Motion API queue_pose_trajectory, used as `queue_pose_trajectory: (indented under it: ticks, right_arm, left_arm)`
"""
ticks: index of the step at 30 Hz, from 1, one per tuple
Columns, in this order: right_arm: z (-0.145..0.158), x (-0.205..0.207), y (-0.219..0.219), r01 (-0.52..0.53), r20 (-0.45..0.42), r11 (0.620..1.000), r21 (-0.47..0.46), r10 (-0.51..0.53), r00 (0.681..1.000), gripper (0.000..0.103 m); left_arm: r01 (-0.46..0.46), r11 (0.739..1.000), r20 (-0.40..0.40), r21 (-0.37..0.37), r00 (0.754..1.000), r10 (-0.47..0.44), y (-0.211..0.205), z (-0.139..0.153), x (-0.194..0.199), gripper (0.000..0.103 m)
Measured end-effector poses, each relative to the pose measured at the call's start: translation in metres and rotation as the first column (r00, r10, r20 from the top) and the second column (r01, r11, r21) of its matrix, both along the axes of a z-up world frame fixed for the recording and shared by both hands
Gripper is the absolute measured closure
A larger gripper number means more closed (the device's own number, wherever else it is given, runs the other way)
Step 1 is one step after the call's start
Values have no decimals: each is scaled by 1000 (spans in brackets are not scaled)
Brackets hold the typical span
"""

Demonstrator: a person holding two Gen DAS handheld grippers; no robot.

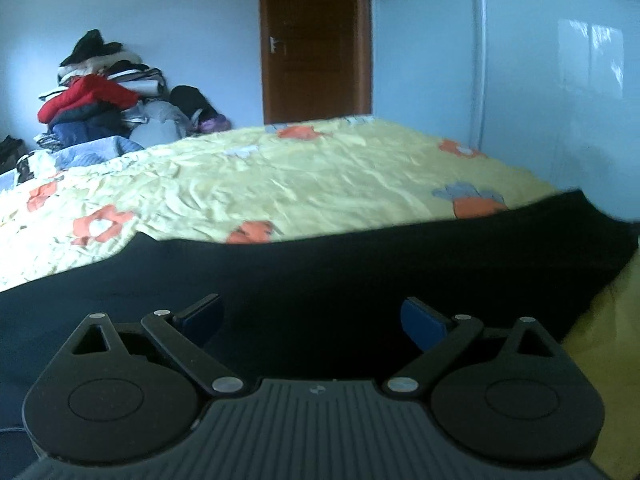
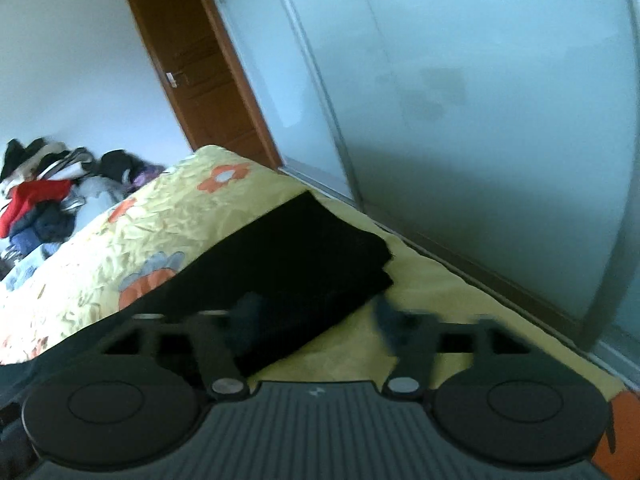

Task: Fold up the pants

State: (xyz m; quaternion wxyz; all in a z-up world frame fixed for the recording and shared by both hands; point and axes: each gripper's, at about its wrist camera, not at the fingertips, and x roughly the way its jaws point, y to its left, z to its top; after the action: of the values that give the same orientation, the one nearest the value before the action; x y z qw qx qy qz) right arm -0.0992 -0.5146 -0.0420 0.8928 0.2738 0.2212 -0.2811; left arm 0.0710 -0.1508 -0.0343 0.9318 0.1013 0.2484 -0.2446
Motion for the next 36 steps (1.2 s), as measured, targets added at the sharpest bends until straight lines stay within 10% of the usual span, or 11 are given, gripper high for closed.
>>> queue_pose_trajectory:
  ticks: [14, 17, 22, 29, 36]
  right_arm:
    - [-29, 5, -22, 55, 218, 970, 238, -109, 970, 29]
    - [-38, 5, -31, 95, 220, 953, 288, -163, 962, 70]
    - [-46, 1, -43, 93, 271, 927, 363, -200, 942, 92]
    - [-5, 30, -13, -71, 337, 984, 162, 13, 941, 96]
    - [14, 80, 39, -373, 374, 920, 122, 305, 876, 96]
  left_arm:
    - [5, 1000, -81, 30, 997, -2, -3, -19, 9, 0]
    - [5, 1000, -87, 27, 996, -3, -3, -20, 9, 0]
    - [5, 1000, -97, 8, 995, -4, -1, -20, 11, 0]
    - [-55, 998, -73, -1, 996, 55, 12, -14, 13, 1]
    - [-175, 984, -63, -18, 983, 173, 46, -3, 25, 1]
